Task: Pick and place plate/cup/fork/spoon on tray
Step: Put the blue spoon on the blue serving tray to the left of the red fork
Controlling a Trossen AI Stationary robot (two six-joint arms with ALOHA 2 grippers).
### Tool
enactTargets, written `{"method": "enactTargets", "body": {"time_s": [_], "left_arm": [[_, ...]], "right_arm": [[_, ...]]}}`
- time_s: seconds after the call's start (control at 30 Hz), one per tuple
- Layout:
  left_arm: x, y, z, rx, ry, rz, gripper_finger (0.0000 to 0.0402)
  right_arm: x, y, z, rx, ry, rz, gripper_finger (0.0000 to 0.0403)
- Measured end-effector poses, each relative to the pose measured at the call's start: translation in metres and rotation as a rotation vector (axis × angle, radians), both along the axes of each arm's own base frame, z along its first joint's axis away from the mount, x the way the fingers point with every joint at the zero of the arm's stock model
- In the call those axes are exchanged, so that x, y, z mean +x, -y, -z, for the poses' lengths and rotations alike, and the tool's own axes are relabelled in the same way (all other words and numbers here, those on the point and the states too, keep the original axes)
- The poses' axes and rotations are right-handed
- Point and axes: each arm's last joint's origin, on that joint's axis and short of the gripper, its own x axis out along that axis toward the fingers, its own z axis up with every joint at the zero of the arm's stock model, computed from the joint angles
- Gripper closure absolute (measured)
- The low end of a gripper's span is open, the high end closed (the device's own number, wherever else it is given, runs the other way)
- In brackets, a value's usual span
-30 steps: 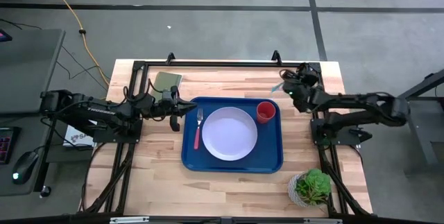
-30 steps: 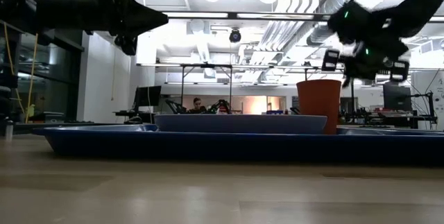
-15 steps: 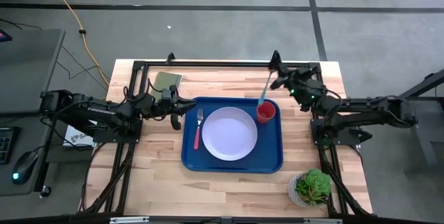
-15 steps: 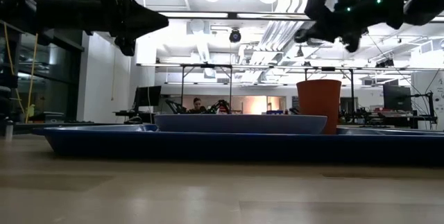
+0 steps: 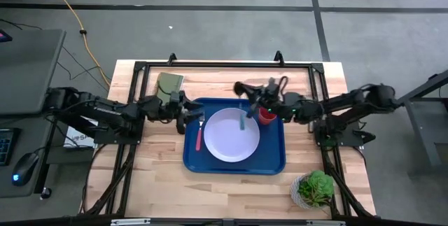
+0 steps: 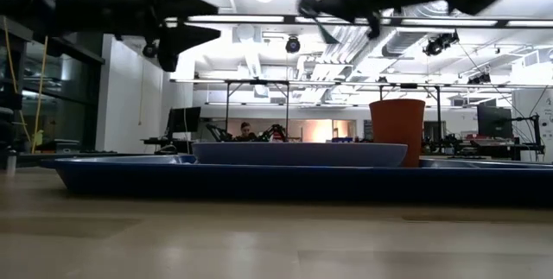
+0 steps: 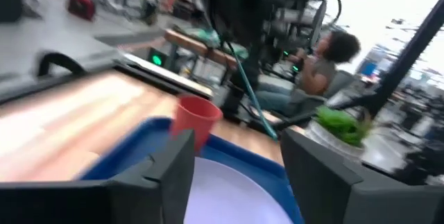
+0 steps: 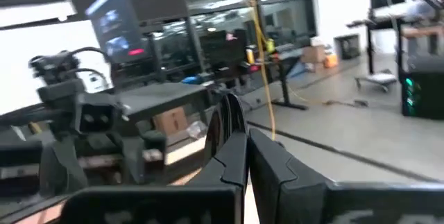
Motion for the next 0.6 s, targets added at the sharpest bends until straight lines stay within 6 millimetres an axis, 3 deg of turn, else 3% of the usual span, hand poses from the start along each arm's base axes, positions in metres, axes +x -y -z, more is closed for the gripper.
{"method": "enactTargets", "body": {"time_s": [0.17,0.3,0.6], "left_arm": [[0.031,0.006,0.0,-0.113,-0.026,0.018,0.0198],[0.053,0.009,0.0,-0.162,-0.027,0.027,0.0199],[0.077,0.014,0.004,-0.186,0.091,0.003,0.0198]], "right_arm": [[0.037,-0.013,-0.013,-0.053,-0.01,-0.032,0.0403],[0.054,-0.018,-0.015,-0.075,-0.016,-0.042,0.0403],[0.059,-0.019,-0.016,-0.045,0.026,-0.07,0.0403]]}}
